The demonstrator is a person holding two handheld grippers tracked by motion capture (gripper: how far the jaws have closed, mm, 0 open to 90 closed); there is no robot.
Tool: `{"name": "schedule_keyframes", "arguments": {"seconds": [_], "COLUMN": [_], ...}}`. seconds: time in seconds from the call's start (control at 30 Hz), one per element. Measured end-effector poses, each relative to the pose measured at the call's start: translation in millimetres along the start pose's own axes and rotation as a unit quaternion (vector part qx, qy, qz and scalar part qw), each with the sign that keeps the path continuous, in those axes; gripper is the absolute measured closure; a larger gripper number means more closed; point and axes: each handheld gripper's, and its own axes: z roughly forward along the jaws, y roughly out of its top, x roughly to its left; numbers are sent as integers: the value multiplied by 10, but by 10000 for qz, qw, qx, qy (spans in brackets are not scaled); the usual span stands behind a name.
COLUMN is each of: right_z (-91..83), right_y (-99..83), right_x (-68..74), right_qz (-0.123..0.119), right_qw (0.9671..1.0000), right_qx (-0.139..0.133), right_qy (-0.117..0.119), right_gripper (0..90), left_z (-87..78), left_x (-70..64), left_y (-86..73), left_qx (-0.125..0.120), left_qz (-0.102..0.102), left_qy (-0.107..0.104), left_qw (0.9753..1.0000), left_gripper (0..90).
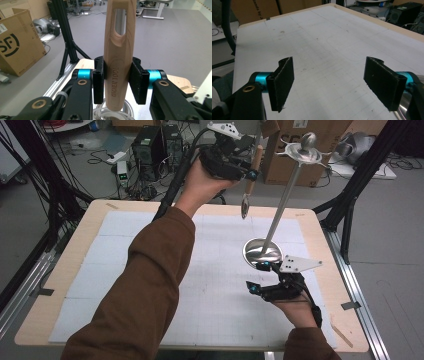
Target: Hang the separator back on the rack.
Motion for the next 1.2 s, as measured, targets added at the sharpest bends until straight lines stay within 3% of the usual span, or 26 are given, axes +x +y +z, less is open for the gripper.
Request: {"name": "schedule_keyframes", "arguments": {"seconds": [0.27,0.53,1.2], "right_z": [-12,-6,11], "right_y": [6,3,-7], "right_x": [5,2,-8], "right_qz": [-9,12,16], "right_qw": [10000,10000,10000], "right_qx": [-27,-34,-29], "right_qy": [13,17,72], "right_gripper": [236,236,235], "left_z": [86,119,311], "left_x": [29,57,-23], "left_y": [49,72,192], "left_qx": [137,75,187], "left_qz": [99,80,187], "left_qy": [47,7,-34], "left_qw": [9998,9999,9996], "left_gripper": [680,680,679]}}
